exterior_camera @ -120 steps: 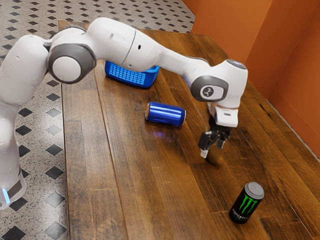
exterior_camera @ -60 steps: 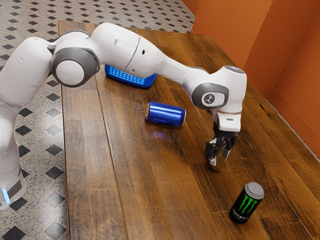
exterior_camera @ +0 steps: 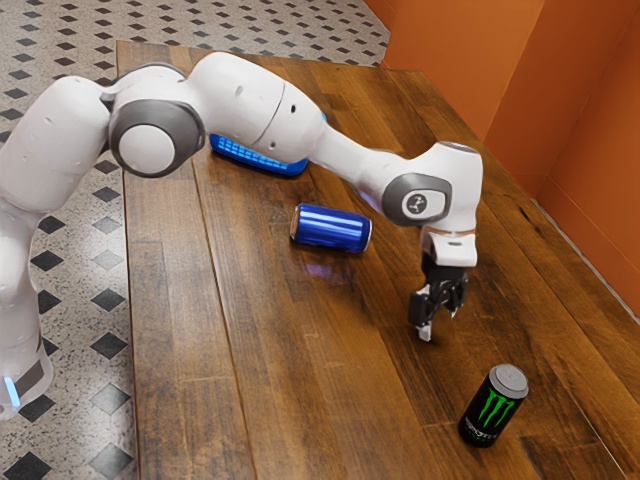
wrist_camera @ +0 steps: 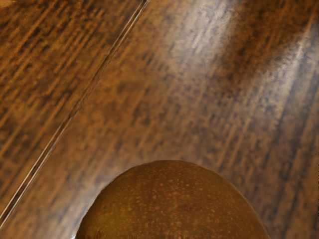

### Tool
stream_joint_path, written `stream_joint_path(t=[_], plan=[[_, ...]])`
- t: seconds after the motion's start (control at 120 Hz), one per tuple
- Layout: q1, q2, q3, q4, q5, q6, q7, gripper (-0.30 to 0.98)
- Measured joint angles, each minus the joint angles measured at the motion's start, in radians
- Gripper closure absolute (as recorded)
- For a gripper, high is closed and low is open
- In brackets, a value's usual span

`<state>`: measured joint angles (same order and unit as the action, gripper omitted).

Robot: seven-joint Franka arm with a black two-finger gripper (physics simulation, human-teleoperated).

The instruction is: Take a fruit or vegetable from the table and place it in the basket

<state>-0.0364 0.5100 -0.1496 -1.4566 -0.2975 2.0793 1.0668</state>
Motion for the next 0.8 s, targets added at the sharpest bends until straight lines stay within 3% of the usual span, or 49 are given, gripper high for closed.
stream_joint_path(t=[0.125, 0.183, 0.267, 0.383, 0.45, 0.583, 0.8], plan=[[0.004, -0.001, 0.001, -0.001, -0.033, 0.007, 0.002, 0.44], [-0.012, -0.05, 0.035, -0.014, -0.042, 0.009, 0.002, 0.39], [-0.035, -0.21, 0.103, -0.097, -0.047, 0.009, -0.003, 0.37], [-0.025, -0.569, 0.211, -0.327, -0.023, 0.007, -0.034, 0.37], [0.084, -0.665, 0.231, -0.393, 0.001, 0.003, -0.059, 0.37], [0.365, -0.642, 0.238, -0.414, 0.016, -0.004, -0.101, 0.36], [0.588, -0.59, 0.24, -0.411, 0.021, -0.007, -0.15, 0.35]])
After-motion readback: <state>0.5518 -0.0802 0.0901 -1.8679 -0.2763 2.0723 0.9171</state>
